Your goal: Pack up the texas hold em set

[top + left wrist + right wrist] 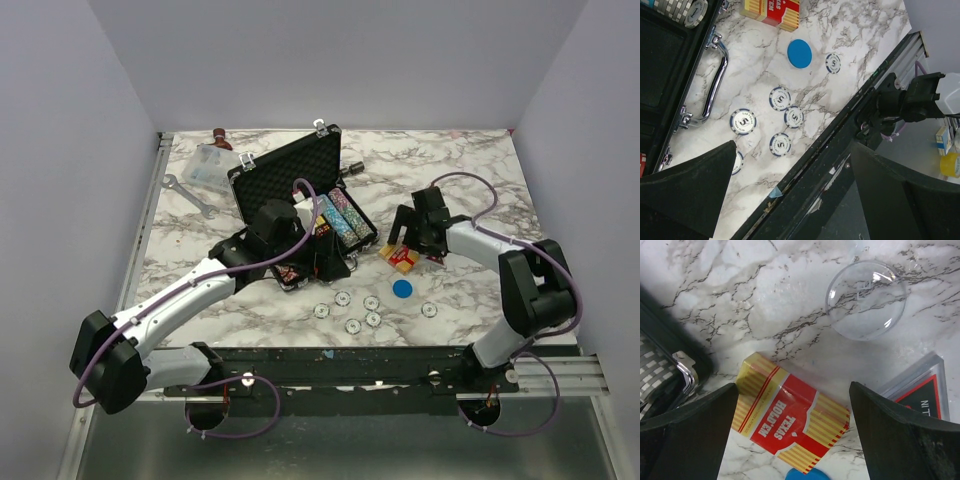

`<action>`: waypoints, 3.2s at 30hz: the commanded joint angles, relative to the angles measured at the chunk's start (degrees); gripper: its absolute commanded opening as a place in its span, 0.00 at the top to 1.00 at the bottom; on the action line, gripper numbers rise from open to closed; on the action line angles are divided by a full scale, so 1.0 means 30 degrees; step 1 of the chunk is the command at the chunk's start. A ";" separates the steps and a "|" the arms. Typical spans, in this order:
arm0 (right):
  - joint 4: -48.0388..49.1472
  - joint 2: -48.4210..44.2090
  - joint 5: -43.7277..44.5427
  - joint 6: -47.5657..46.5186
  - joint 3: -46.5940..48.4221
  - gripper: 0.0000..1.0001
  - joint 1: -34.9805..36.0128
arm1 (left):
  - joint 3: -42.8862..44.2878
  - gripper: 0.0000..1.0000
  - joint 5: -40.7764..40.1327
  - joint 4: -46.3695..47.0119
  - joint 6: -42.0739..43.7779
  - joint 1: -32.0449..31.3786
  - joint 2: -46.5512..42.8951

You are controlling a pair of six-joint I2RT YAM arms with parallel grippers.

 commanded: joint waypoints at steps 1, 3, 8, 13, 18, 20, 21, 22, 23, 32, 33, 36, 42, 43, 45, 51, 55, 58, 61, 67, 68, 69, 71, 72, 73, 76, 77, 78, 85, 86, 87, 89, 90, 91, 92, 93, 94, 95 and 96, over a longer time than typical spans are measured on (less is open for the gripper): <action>0.1337 -0.0899 -0.3944 0.0474 -0.1918 0.07 0.0523 | -0.0114 0.04 -0.0909 -0.0641 -0.0537 -0.0365 -0.0509; 0.2077 -0.2143 -0.5109 0.1454 -0.3059 0.07 0.1486 | -0.0238 0.04 -0.1232 -0.0689 -0.0600 -0.0398 -0.0468; 0.5122 -0.6228 -0.8200 0.3303 -0.5824 0.07 0.3105 | -0.0687 0.05 -0.1967 -0.0424 -0.1037 -0.0537 -0.0397; 0.0359 -1.0004 0.1099 0.3244 -0.5414 0.04 0.3097 | 0.0466 0.07 -0.2614 -0.0713 -0.0634 -0.1277 0.0986; -0.2843 -1.3475 0.5976 0.6376 -0.6005 0.02 0.3080 | 0.3677 0.07 -0.4099 -0.1818 0.1121 -0.2568 0.4232; -0.3010 -1.6077 0.6133 0.7345 -0.6923 0.02 0.3038 | 0.5015 0.07 -0.4789 -0.2042 0.1923 -0.3057 0.5597; -0.3046 -1.7317 0.6144 0.7610 -0.7313 0.03 0.3053 | 0.5578 0.07 -0.5046 -0.2059 0.2459 -0.3278 0.6212; -0.3244 -1.8828 0.6254 0.7928 -0.7624 0.03 0.3053 | 0.6235 0.07 -0.5483 -0.2162 0.2996 -0.3504 0.6954; -0.3636 -1.9965 0.6469 0.8252 -0.7755 0.03 0.3035 | 0.7028 0.06 -0.5891 -0.2412 0.3351 -0.3682 0.7762; -0.7388 -2.7889 0.9629 0.7791 -0.6033 0.00 0.3034 | 1.3369 0.02 -0.7398 -0.5309 0.5341 -0.4613 1.4004; -0.7431 -2.8116 0.9616 0.7759 -0.5922 0.00 0.3050 | 1.3831 0.02 -0.7450 -0.5487 0.5344 -0.4645 1.4517; -0.7479 -2.7916 0.9283 0.7649 -0.5788 0.00 0.3053 | 1.4883 0.02 -0.7319 -0.5969 0.5432 -0.4659 1.5868; -0.7289 -2.6383 0.8603 0.7262 -0.5646 0.00 0.3047 | 1.5693 0.02 -0.8143 -0.6729 0.5403 -0.4817 1.7214; -0.7291 -2.6290 0.8587 0.7237 -0.5617 0.00 0.3045 | 1.5688 0.01 -0.8398 -0.6779 0.5374 -0.4850 1.7364; -0.7182 -2.6314 0.8568 0.7180 -0.5696 0.00 0.3048 | 1.5764 0.02 -0.8531 -0.6888 0.5373 -0.4932 1.7674; -0.6973 -2.6833 0.8396 0.7172 -0.6052 0.00 0.3031 | 1.6308 0.02 -0.8665 -0.7170 0.5373 -0.5330 1.8686; -0.6880 -2.6865 0.8376 0.7113 -0.6095 0.00 0.3046 | 1.7255 0.04 -0.9466 -0.7500 0.5555 -0.5551 1.9481; -0.6866 -2.6771 0.8456 0.7115 -0.6124 0.00 0.3039 | 1.7949 0.06 -0.9963 -0.7746 0.5824 -0.5701 2.0011; -0.6804 -2.6689 0.8370 0.7073 -0.6196 0.00 0.3054 | 1.8389 0.11 -1.0199 -0.7838 0.6041 -0.5759 2.0331; -0.6764 -2.6625 0.8531 0.7055 -0.6261 0.00 0.3043 | 1.8844 0.19 -1.0329 -0.7900 0.6634 -0.5760 2.0777; -0.6763 -2.6613 0.8517 0.7069 -0.6272 0.00 0.3050 | 1.8902 0.21 -1.0333 -0.7947 0.6752 -0.5760 2.0842; -0.6738 -2.6619 0.8480 0.7056 -0.6270 0.00 0.3041 | 1.8936 0.25 -1.0311 -0.7966 0.6904 -0.5760 2.0888; -0.6734 -2.6593 0.8439 0.7042 -0.6278 0.00 0.3050 | 1.8969 0.35 -1.0381 -0.8088 0.7135 -0.5782 2.0851; -0.6734 -2.6560 0.8439 0.7030 -0.6310 0.00 0.3036 | 1.8944 0.40 -1.0510 -0.8156 0.7209 -0.5804 2.0739; -0.6735 -2.6556 0.8503 0.7026 -0.6301 0.00 0.3042 | 1.8889 0.45 -1.0634 -0.8190 0.7340 -0.5790 2.0555; -0.6763 -2.6542 0.8586 0.7057 -0.6252 0.00 0.3051 | 1.8592 0.56 -1.0860 -0.8130 0.7860 -0.5868 1.9555; -0.6763 -2.6575 0.8599 0.7048 -0.6253 0.00 0.3045 | 1.8436 0.60 -1.0832 -0.8052 0.8023 -0.5880 1.9218; -0.6763 -2.6592 0.8631 0.7034 -0.6253 0.00 0.3031 | 1.8360 0.61 -1.0780 -0.8004 0.8215 -0.5877 1.8831; -0.6761 -2.6563 0.8822 0.7037 -0.6261 0.00 0.3038 | 1.6808 0.64 -1.0741 -0.7938 0.8977 -0.5884 1.5332; -0.6748 -2.6537 0.8849 0.7006 -0.6282 0.00 0.3046 | 1.6133 0.64 -1.1100 -0.7768 0.9172 -0.5877 1.4725; -0.6748 -2.6563 0.8836 0.6997 -0.6252 0.00 0.3048 | 1.5475 0.64 -1.1346 -0.7593 0.9511 -0.5849 1.3981; -0.6745 -2.6539 0.8834 0.6974 -0.6246 0.00 0.3053 | 1.3965 0.64 -1.1915 -0.7187 1.0323 -0.5796 1.2623; -0.6719 -2.6551 0.8794 0.6940 -0.6239 0.00 0.3039 | 1.3268 0.64 -1.2321 -0.7125 1.0593 -0.5711 1.2071; -0.6694 -2.6563 0.8737 0.6889 -0.6277 0.00 0.3029 | 1.2666 0.64 -1.2497 -0.7166 1.0812 -0.5580 1.1490; -0.6634 -2.6523 0.8676 0.6830 -0.6281 0.00 0.3047 | 1.2008 0.64 -1.2863 -0.7165 1.1393 -0.5416 1.1052; -0.6591 -2.6512 0.8590 0.6786 -0.6307 0.00 0.3046 | 1.1491 0.64 -1.3412 -0.7115 1.1702 -0.5219 1.0546; -0.6531 -2.6464 0.8518 0.6709 -0.6305 0.00 0.3052 | 1.0920 0.64 -1.3846 -0.7039 1.1982 -0.4909 1.0226; -0.6501 -2.6427 0.8500 0.6697 -0.6332 0.00 0.3045 | 1.0485 0.64 -1.3912 -0.6955 1.2233 -0.4567 0.9857; -0.6487 -2.6391 0.8490 0.6647 -0.6335 0.00 0.3035 | 1.0082 0.64 -1.3893 -0.6865 1.2446 -0.4080 0.9622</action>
